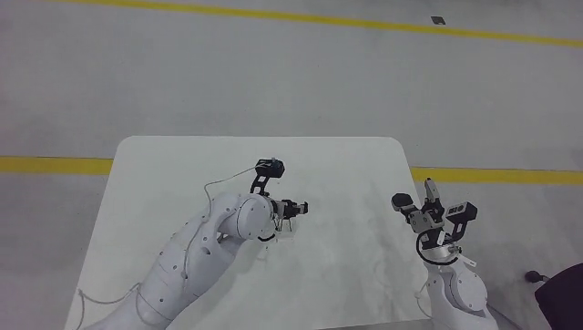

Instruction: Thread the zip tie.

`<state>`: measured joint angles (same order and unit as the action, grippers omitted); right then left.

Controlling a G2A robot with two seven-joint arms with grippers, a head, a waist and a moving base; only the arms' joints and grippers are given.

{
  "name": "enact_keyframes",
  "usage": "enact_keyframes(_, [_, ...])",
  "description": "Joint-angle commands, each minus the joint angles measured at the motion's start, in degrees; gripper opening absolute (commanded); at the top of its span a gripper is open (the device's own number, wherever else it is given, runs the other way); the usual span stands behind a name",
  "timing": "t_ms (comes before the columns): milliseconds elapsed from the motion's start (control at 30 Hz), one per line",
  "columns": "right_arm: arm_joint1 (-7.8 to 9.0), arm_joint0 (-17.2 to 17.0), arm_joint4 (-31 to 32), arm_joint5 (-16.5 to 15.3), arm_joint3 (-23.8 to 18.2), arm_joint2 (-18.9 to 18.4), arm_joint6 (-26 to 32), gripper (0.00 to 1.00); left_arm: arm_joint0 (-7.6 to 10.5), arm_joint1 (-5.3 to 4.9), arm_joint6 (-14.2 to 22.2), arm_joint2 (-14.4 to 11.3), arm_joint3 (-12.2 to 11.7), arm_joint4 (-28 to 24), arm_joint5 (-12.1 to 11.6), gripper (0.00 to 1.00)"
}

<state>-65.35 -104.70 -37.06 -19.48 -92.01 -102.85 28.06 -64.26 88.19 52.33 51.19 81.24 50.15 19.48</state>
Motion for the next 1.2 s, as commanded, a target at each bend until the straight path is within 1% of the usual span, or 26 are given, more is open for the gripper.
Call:
enact_keyframes(0, [0.0,0.0,0.0,0.0,0.0,0.0,0.0,1.0,-0.55,0.82,0.27,1.77,-0.75,-1.05,0.0,1.0])
enact_keyframes(67, [0.0,0.0,0.0,0.0,0.0,0.0,0.0,1.0,-0.68,1.55,0.71,2.53,-1.56,0.18,0.0,1.0])
enact_keyframes(167, [0.0,0.0,0.0,0.0,0.0,0.0,0.0,1.0,-1.33,3.0,2.0,4.29,-2.1,-0.67,0.0,1.0])
enact_keyframes(200, [0.0,0.0,0.0,0.0,0.0,0.0,0.0,1.0,-1.46,3.54,2.36,4.77,-2.37,-0.09,0.0,1.0])
enact_keyframes(267, [0.0,0.0,0.0,0.0,0.0,0.0,0.0,1.0,-1.6,4.19,2.84,4.63,-2.3,1.68,0.0,1.0])
enact_keyframes(600, [0.0,0.0,0.0,0.0,0.0,0.0,0.0,1.0,-1.6,4.19,2.84,4.63,-2.3,1.68,0.0,1.0])
enact_keyframes(700, [0.0,0.0,0.0,0.0,0.0,0.0,0.0,1.0,-2.03,4.31,0.92,2.93,-2.72,2.96,0.0,1.0])
enact_keyframes(767, [0.0,0.0,0.0,0.0,0.0,0.0,0.0,1.0,-1.89,4.49,0.09,2.39,-3.49,3.16,0.0,1.0])
enact_keyframes(900, [0.0,0.0,0.0,0.0,0.0,0.0,0.0,1.0,-1.58,5.05,0.07,1.6,-4.4,4.67,0.0,1.0])
enact_keyframes(1000, [0.0,0.0,0.0,0.0,0.0,0.0,0.0,1.0,-1.4,5.63,0.26,1.28,-4.9,6.19,0.0,0.92])
enact_keyframes(1067, [0.0,0.0,0.0,0.0,0.0,0.0,0.0,1.0,-1.39,6.01,0.46,1.41,-5.28,6.92,0.0,0.83])
enact_keyframes(1100, [0.0,0.0,0.0,0.0,0.0,0.0,0.0,1.0,-1.35,6.26,0.68,1.61,-5.6,7.68,0.0,0.82])
enact_keyframes(1133, [0.0,0.0,0.0,0.0,0.0,0.0,0.0,1.0,-1.36,6.47,0.82,1.8,-5.78,8.22,0.0,0.78])
enact_keyframes(1167, [0.0,0.0,0.0,0.0,0.0,0.0,0.0,1.0,-1.42,6.7,0.99,2.02,-5.89,8.56,0.0,0.78])
